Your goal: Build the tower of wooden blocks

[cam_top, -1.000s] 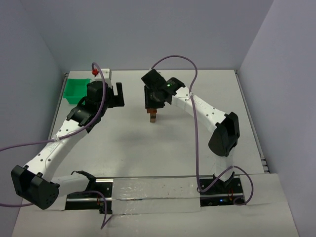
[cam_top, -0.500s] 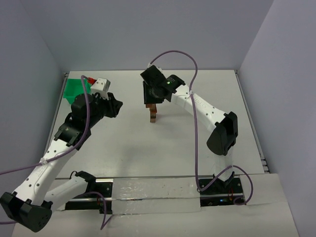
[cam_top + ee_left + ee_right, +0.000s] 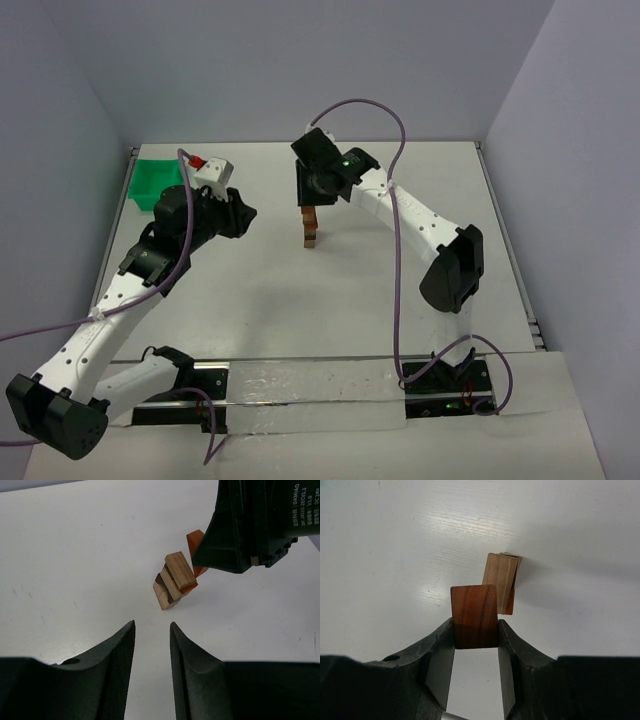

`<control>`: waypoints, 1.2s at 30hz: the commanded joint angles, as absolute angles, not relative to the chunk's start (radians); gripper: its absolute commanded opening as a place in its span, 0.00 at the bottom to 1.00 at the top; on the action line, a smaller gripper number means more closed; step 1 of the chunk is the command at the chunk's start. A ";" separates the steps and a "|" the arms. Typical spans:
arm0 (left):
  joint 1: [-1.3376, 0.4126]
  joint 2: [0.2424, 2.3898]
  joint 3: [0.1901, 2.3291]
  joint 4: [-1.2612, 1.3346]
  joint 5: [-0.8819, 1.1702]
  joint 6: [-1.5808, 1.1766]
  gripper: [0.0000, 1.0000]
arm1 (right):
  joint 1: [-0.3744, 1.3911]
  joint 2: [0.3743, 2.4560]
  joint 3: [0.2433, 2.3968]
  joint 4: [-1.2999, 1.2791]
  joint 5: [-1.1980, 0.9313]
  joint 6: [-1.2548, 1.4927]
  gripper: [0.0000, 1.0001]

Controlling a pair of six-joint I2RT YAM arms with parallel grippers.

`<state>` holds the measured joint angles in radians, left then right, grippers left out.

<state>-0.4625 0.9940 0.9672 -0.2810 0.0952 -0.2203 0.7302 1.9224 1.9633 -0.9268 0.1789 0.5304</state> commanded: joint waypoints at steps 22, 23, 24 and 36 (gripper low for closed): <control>-0.455 1.077 1.033 -0.262 0.084 -0.237 0.52 | 0.661 2.000 2.010 -0.912 0.102 0.529 0.09; -0.455 1.077 1.034 -0.265 0.083 -0.235 0.52 | 0.660 2.002 2.010 -0.913 0.100 0.531 0.09; -0.456 1.079 1.034 -0.266 0.083 -0.233 0.52 | 0.660 2.004 2.012 -0.913 0.098 0.530 0.09; -0.455 1.099 1.045 -0.272 0.084 -0.237 0.53 | 0.650 2.025 2.024 -0.916 0.082 0.530 0.16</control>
